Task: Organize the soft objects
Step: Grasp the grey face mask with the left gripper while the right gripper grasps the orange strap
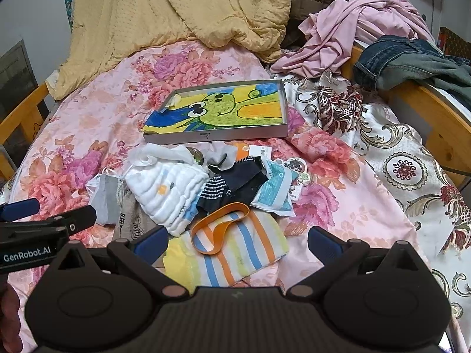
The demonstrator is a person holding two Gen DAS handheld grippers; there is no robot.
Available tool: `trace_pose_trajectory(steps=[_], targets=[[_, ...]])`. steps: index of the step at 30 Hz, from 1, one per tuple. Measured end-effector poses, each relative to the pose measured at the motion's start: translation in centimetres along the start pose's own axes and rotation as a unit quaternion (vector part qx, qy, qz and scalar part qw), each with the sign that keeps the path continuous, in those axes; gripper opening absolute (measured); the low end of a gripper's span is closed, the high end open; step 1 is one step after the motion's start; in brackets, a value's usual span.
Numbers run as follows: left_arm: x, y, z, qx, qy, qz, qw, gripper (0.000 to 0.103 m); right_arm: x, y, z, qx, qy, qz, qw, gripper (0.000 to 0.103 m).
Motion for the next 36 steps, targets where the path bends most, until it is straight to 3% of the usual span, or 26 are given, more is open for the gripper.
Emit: trace_pose_trajectory(steps=[9, 13, 15, 19, 24, 28, 32, 36], targets=[[-0.1, -0.2, -0.2, -0.009, 0.0, -0.001, 1.0, 0.102, -0.3, -0.6, -0.4, 0.034, -0.006, -0.008, 0.999, 0.103], [-0.4, -0.4, -0.3, -0.015, -0.003, -0.014, 0.9998, 0.102, 0.3, -1.3, 1.1, 0.021, -0.072, -0.026, 0.997, 0.103], [-0.9, -0.3, -0.3, -0.018, -0.007, -0.021, 0.9996, 0.102, 0.5, -1.6, 1.7, 0.039, -0.101, -0.041, 0.993, 0.103], [-2.0, 0.4, -0.9, -0.021, -0.005, -0.002, 0.9998, 0.102, -0.2, -0.9, 0.1, 0.082, -0.043, -0.024, 0.995, 0.103], [-2.4, 3.4, -1.5, 0.006, -0.019, 0.045, 0.9988, 0.102, 0.1, -1.3, 1.5, 0.072, -0.094, -0.032, 0.992, 0.103], [-2.1, 5.9, -3.3, 0.036, -0.012, 0.067, 0.997, 0.102, -0.7, 0.2, -1.6, 0.078, -0.007, 0.01, 0.997, 0.103], [-1.6, 7.1, -5.1, 0.045, -0.026, 0.047, 0.9976, 0.102, -0.3, -0.4, -0.9, 0.078, -0.05, -0.014, 0.996, 0.103], [-1.8, 8.0, -8.0, 0.044, -0.022, 0.042, 0.9979, 0.102, 0.2, -0.3, -2.0, 0.052, -0.035, 0.006, 0.998, 0.103]])
Point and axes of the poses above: each gripper's, at about its wrist camera, not at the fingertips, and z roughly against the way its jaws point, y to its left, x to its top, the point moved 6 cm from there along -z, roughly the way its jaws point, and after that the axes turned 14 degrees about -x, right-handed, at the moved point
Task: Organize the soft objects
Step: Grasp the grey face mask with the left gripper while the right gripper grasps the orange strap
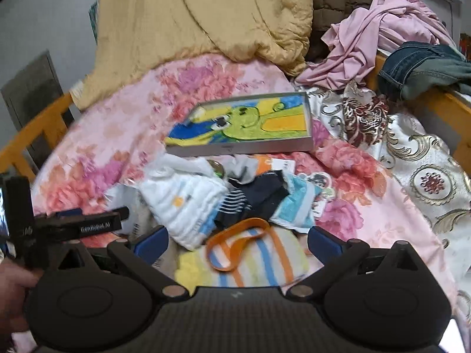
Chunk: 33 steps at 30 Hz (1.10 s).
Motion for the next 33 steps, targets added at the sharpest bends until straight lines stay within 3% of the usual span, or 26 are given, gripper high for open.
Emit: trace_pose_trajectory(steps=[6, 12, 15, 20, 23, 33], targets=[[-0.1, 2.8, -3.9, 0.035, 0.013, 0.016, 0.9992, 0.102, 0.2, -0.3, -1.4, -0.019, 0.018, 0.005, 1.0, 0.103], [-0.7, 3.6, -6.5, 0.015, 0.033, 0.01, 0.9993, 0.095, 0.4, 0.7, -2.1, -0.021, 0.028, 0.023, 0.999, 0.103], [-1.1, 3.8, -7.3, -0.003, 0.04, 0.023, 0.9989, 0.076, 0.7, 1.2, -2.2, -0.018, 0.027, 0.027, 0.999, 0.103], [-1.5, 4.0, -6.4, -0.019, 0.041, 0.014, 0.9989, 0.033, 0.9, 1.5, -2.0, -0.014, 0.023, 0.029, 0.999, 0.103], [-1.3, 4.4, -4.6, -0.023, 0.029, 0.017, 0.9992, 0.017, 0.7, 1.6, -1.9, -0.009, 0.022, 0.029, 0.999, 0.103], [-0.6, 6.3, 2.1, -0.026, -0.002, 0.048, 0.9985, 0.011, 0.3, 2.0, -2.3, 0.004, 0.02, 0.024, 1.0, 0.103]])
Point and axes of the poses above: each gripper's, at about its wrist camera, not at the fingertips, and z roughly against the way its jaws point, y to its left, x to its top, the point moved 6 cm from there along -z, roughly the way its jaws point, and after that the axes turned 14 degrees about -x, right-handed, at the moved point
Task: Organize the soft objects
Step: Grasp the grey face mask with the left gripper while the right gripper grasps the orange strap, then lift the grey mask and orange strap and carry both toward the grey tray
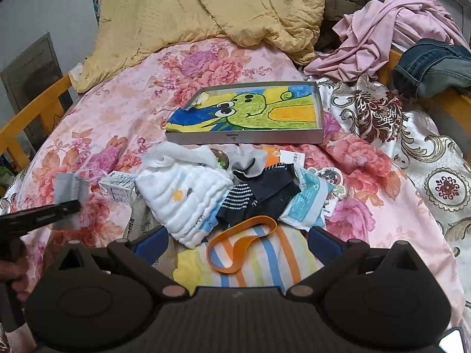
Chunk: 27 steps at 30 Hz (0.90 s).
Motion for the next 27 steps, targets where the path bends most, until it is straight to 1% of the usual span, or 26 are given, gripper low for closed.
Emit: trace_pose_trajectory(steps=[2, 4, 7, 9, 11, 14, 16, 18, 21, 22, 24, 25, 27], targets=[[0.3, -0.2, 0.9, -0.001, -0.005, -0.005, 1.0, 0.011, 0.3, 0.1, -0.6, -0.006, -0.006, 0.004, 1.0, 0.103], [0.6, -0.6, 1.5, -0.003, -0.007, -0.012, 0.9999, 0.011, 0.2, 0.5, -1.7, -0.011, -0.009, 0.023, 1.0, 0.103], [0.7, -1.1, 1.7, -0.005, -0.007, -0.02, 0.9998, 0.011, -1.0, 0.8, -4.5, -0.025, 0.016, 0.049, 0.998, 0.101], [0.6, -1.2, 1.5, -0.01, -0.006, -0.017, 0.9998, 0.011, -1.7, 0.8, -6.0, -0.032, 0.036, 0.044, 0.998, 0.096], [0.6, -1.4, 1.3, -0.014, -0.005, -0.014, 0.9998, 0.011, -2.3, 0.7, -7.1, -0.029, 0.059, 0.027, 0.997, 0.088], [0.5, -1.6, 0.9, -0.019, -0.004, -0.011, 0.9997, 0.011, -2.6, 0.8, -8.1, -0.01, 0.078, -0.006, 0.997, 0.085], [0.5, -1.7, 0.8, -0.022, -0.003, -0.011, 0.9997, 0.011, -2.8, 1.0, -8.7, -0.014, 0.081, -0.002, 0.997, 0.082], [0.5, -1.8, 0.7, -0.023, -0.002, -0.013, 0.9996, 0.012, -3.0, 1.3, -9.5, -0.018, 0.088, 0.014, 0.996, 0.077], [0.6, -1.9, 0.5, -0.023, -0.001, -0.015, 0.9996, 0.012, -3.4, 1.6, -10.3, -0.007, 0.103, 0.021, 0.994, 0.062], [0.6, -1.8, 0.5, -0.024, -0.001, -0.015, 0.9996, 0.012, -3.5, 1.6, -10.5, -0.002, 0.107, 0.018, 0.994, 0.055], [0.6, -1.8, 0.5, -0.023, -0.001, -0.015, 0.9996, 0.013, -3.4, 1.9, -11.0, 0.0, 0.111, 0.014, 0.994, 0.051], [0.6, -1.8, 0.5, -0.023, -0.001, -0.016, 0.9996, 0.013, -3.4, 1.9, -11.2, -0.001, 0.111, 0.015, 0.994, 0.045], [0.6, -1.8, 0.4, -0.024, 0.001, -0.012, 0.9996, 0.013, -3.2, 2.2, -11.5, 0.006, 0.114, 0.016, 0.993, 0.012]])
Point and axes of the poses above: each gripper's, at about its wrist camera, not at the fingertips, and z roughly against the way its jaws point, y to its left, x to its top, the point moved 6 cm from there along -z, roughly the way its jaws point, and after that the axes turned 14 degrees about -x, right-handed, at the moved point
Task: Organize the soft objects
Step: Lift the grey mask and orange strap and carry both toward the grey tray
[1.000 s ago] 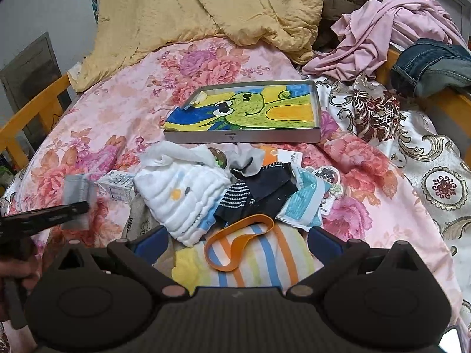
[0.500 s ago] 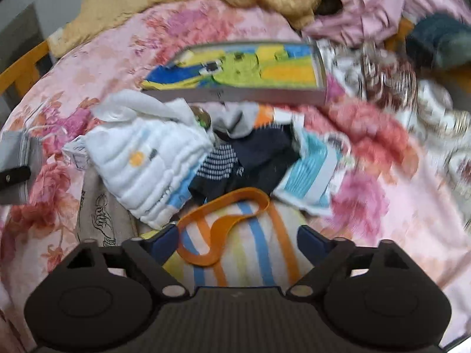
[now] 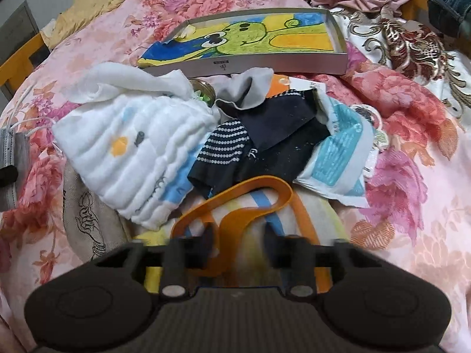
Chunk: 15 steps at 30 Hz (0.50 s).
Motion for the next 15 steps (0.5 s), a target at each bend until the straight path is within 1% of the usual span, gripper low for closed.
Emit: trace_pose_trajectory(steps=[1, 2, 8, 11, 15], targets=[[0.0, 0.0, -0.1, 0.0, 0.001, 0.001, 1.0, 0.013, 0.0, 0.1, 0.0, 0.01, -0.001, -0.002, 1.0, 0.009], [0.0, 0.0, -0.1, 0.0, 0.002, -0.001, 1.0, 0.013, 0.1, 0.1, 0.3, 0.013, -0.007, -0.004, 1.0, 0.001], [0.0, -0.7, 0.0, -0.009, -0.001, -0.008, 0.9999, 0.013, 0.1, -0.4, 4.1, 0.007, -0.071, -0.006, 0.997, 0.0], [0.0, -1.7, 0.1, -0.016, -0.005, -0.011, 0.9998, 0.013, 0.6, -0.8, 6.5, 0.006, -0.104, -0.004, 0.995, 0.0], [0.6, -3.5, 0.5, -0.029, -0.019, -0.02, 0.9992, 0.013, 1.6, -1.6, 9.7, 0.007, -0.147, -0.01, 0.989, 0.0]])
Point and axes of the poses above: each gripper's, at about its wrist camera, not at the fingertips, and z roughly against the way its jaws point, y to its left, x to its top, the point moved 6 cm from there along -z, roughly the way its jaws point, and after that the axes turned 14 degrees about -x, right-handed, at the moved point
